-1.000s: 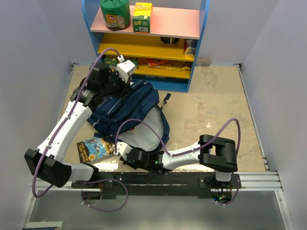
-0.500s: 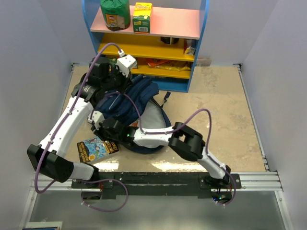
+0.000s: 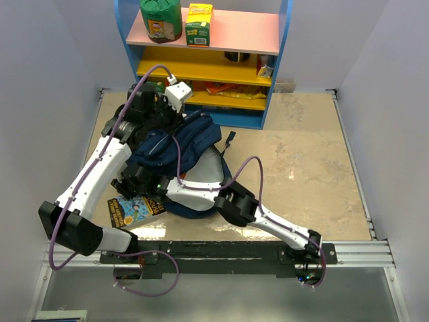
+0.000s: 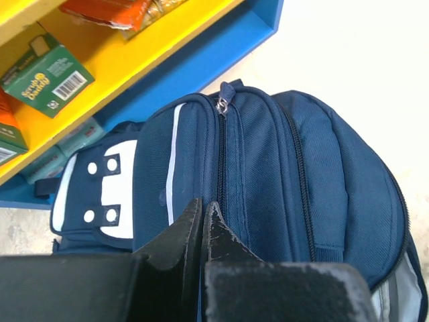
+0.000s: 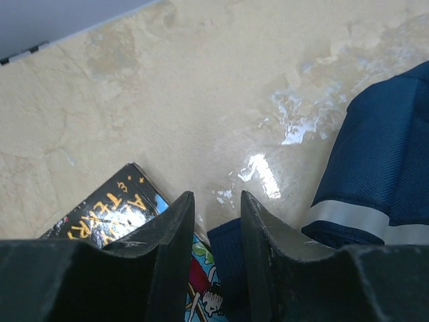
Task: Pack the student bag
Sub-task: Move the book to the center of the board.
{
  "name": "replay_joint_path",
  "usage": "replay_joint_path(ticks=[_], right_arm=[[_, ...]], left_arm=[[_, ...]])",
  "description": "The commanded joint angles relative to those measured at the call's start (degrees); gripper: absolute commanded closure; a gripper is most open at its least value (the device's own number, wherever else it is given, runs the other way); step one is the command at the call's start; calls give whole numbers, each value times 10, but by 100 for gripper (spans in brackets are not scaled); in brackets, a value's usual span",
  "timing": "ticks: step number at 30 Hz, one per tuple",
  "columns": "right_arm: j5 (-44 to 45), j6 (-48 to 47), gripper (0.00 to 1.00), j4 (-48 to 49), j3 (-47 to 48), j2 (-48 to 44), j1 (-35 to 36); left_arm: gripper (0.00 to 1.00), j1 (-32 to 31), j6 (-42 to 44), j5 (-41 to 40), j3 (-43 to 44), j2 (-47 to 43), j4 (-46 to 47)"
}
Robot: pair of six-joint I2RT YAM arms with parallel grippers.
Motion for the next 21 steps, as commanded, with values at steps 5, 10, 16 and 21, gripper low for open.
replay_joint_path(ticks=[5, 10, 16, 21], right_arm=[[-37, -5, 65, -135, -33, 16, -4], [-8, -15, 70, -161, -166, -31, -4], [37, -11, 81, -157, -323, -112, -3], [104, 19, 85, -125, -481, -213, -3]], left_arm=[[100, 0, 15, -16, 14, -13, 84], [100, 0, 19, -24, 5, -28, 74], [100, 0, 15, 3, -3, -45, 53], [100, 0, 16, 9, -14, -44, 46]])
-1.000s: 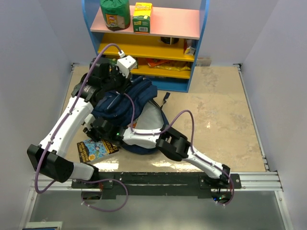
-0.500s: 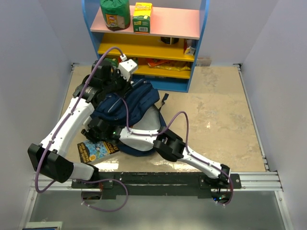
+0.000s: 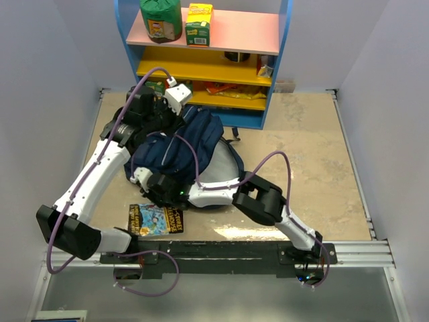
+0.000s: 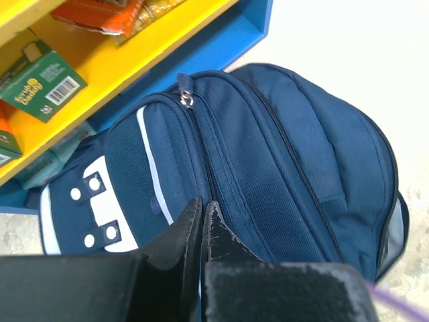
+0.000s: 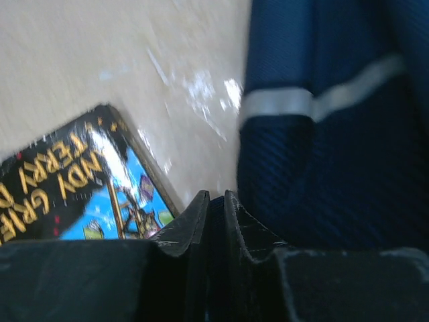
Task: Pack the student bag
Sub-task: Move the book to the center of the board.
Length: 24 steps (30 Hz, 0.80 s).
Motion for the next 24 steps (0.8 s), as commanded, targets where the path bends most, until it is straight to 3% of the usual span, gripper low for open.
replay_joint_path(ticks=[1, 8, 12, 19, 24], right_arm=[[69, 35, 87, -138, -153, -30, -3], [114, 87, 94, -109, -302, -148, 0], [132, 88, 66, -45, -338, -229, 9], [160, 91, 53, -38, -296, -241, 28], [245, 99, 49, -15, -300, -255, 96]], left_arm=[[100, 5, 14, -1, -3, -25, 44], [100, 5, 15, -37, -34, -20, 81], [100, 5, 12, -134, -39, -18, 113], [100, 5, 21, -220, -46, -25, 121], [100, 6, 35, -256, -61, -45, 123]])
